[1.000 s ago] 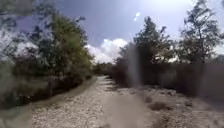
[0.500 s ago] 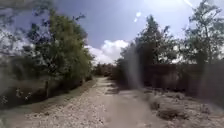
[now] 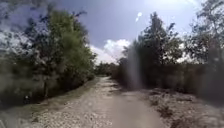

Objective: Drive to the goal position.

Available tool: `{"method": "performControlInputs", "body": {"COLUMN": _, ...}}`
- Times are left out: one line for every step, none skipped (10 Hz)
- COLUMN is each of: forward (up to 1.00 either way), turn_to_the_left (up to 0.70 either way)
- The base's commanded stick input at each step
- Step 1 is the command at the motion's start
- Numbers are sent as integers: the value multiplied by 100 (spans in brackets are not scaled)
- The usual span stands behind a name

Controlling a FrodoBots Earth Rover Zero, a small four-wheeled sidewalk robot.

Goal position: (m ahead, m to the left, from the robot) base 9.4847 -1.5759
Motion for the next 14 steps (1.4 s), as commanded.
{"method": "performControlInputs", "body": {"forward": 60, "turn_to_the_left": 1}}
{"method": "performControlInputs", "body": {"forward": 60, "turn_to_the_left": 1}}
{"method": "performControlInputs", "body": {"forward": 60, "turn_to_the_left": 1}}
{"method": "performControlInputs", "body": {"forward": 60, "turn_to_the_left": 1}}
{"method": "performControlInputs", "body": {"forward": 60, "turn_to_the_left": 1}}
{"method": "performControlInputs", "body": {"forward": 60, "turn_to_the_left": 1}}
{"method": "performControlInputs", "body": {"forward": 60, "turn_to_the_left": 7}}
{"method": "performControlInputs", "body": {"forward": 60, "turn_to_the_left": 15}}
{"method": "performControlInputs", "body": {"forward": 60, "turn_to_the_left": 14}}
{"method": "performControlInputs", "body": {"forward": 60, "turn_to_the_left": 7}}
{"method": "performControlInputs", "body": {"forward": 60, "turn_to_the_left": 2}}
{"method": "performControlInputs", "body": {"forward": 60, "turn_to_the_left": 1}}
{"method": "performControlInputs", "body": {"forward": 60, "turn_to_the_left": 1}}
{"method": "performControlInputs", "body": {"forward": 60, "turn_to_the_left": 1}}
